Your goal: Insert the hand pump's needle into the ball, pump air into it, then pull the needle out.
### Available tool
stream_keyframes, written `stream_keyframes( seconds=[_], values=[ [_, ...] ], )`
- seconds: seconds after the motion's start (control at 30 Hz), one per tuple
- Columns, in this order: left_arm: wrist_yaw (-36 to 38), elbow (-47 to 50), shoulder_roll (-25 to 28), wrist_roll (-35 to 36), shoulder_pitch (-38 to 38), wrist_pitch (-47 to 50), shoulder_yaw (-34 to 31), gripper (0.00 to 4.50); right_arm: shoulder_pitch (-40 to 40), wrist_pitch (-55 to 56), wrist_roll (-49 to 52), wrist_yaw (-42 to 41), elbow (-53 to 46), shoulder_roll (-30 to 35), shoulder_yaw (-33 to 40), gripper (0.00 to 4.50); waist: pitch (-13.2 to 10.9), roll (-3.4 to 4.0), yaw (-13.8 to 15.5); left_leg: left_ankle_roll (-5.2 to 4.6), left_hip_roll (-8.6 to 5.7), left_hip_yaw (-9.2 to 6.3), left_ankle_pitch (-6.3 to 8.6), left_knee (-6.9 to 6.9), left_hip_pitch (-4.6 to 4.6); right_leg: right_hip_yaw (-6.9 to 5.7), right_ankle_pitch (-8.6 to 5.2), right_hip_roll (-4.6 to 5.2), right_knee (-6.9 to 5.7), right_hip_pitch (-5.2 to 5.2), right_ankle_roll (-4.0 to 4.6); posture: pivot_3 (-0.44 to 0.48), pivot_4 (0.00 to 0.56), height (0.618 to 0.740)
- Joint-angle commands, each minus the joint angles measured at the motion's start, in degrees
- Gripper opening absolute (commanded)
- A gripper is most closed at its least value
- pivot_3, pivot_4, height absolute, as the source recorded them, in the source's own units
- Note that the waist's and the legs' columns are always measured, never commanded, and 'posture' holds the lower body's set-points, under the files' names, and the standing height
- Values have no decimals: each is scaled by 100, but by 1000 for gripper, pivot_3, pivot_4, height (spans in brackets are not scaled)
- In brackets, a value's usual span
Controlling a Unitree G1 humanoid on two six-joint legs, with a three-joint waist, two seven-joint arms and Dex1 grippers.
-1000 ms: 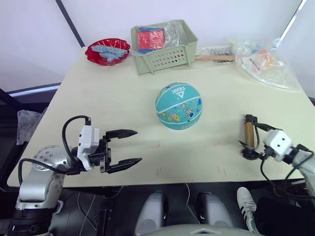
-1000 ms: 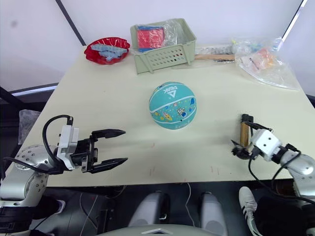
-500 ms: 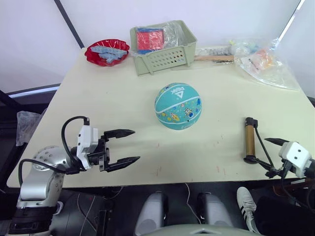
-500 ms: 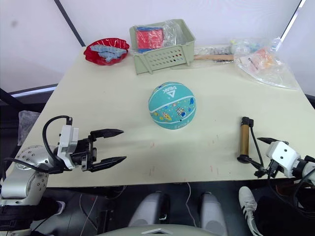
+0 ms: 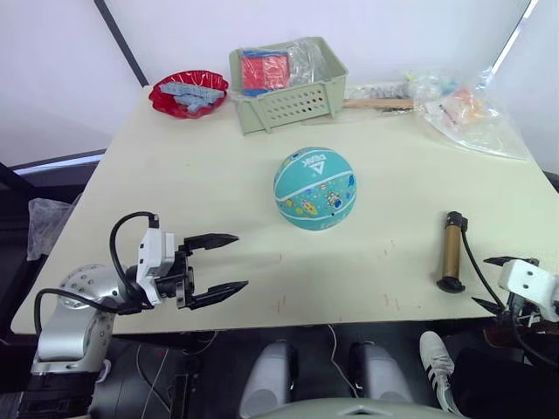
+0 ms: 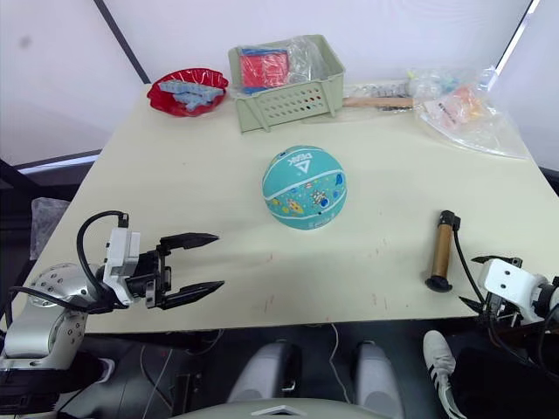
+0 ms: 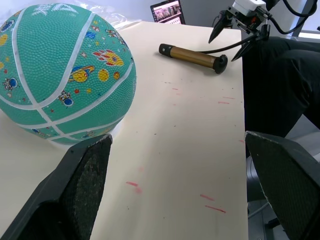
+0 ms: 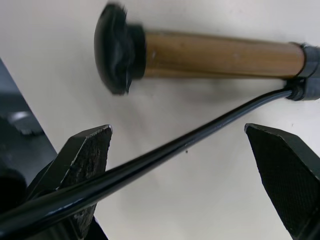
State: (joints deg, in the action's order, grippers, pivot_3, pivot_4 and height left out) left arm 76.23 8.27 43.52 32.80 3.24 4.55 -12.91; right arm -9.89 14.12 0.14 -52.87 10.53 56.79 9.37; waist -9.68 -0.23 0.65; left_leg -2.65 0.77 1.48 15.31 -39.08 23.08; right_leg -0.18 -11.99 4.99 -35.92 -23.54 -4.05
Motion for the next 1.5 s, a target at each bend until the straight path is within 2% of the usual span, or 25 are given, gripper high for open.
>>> stream_keyframes(
  seconds=[0.03, 0.27, 0.47, 0.6, 0.83, 1.23, 1.5],
  values=[
    [22, 86, 6, 26, -8, -102, -50, 4500, 190, 99, -442, 356, 125, 191, 20, 4467, 0, 0, -1, 0, 0, 3, 0, 0, -2, 3, 0, 0, 0, 0, 0, 0, 150, 738],
    [-9, 44, -29, 9, -11, -137, -71, 4500, 425, 128, -963, 1358, 570, 152, 211, 4467, 1, -2, 6, 0, 1, 5, 0, 1, -1, 3, 1, -1, 0, 0, 1, 0, 150, 738],
    [-203, -72, -106, -113, 21, -234, -143, 4500, 615, -54, 325, 1364, 785, -605, 785, 4467, 2, -11, -1, 0, 5, 7, 0, 1, -5, 7, 1, -6, 0, 2, 2, 0, 150, 738],
    [-729, -107, -303, -197, 105, -196, -256, 4500, 558, -165, 1613, 659, 677, -1146, 1177, 4467, 2, -11, -1, -1, 9, 6, 1, 2, -7, 7, 2, -7, 1, 7, 3, 0, 150, 738],
    [-1612, -146, -633, -382, 312, -217, -474, 4500, 394, -373, 2518, -108, 671, -1437, 1435, 4467, 2, -11, 0, -1, 29, 9, 1, 1, -13, 9, 4, -9, 1, 10, 5, 0, 150, 738],
    [-2476, -295, -677, -782, 1120, -118, -815, 4500, 370, 431, 2986, -2303, 2356, -1142, 1749, 4467, 2, -10, -2, -1, 41, 27, 2, 2, -18, 12, 4, -9, 1, 9, 6, 0, 150, 738],
    [-2714, -376, -698, -965, 1435, -231, -902, 4500, 1008, 790, 2986, -2851, 3405, -920, 1879, 4467, 2, -10, -15, -1, 46, 38, 3, 3, -25, 15, 6, -10, 1, 8, 10, 0, 150, 738]
  ],
)
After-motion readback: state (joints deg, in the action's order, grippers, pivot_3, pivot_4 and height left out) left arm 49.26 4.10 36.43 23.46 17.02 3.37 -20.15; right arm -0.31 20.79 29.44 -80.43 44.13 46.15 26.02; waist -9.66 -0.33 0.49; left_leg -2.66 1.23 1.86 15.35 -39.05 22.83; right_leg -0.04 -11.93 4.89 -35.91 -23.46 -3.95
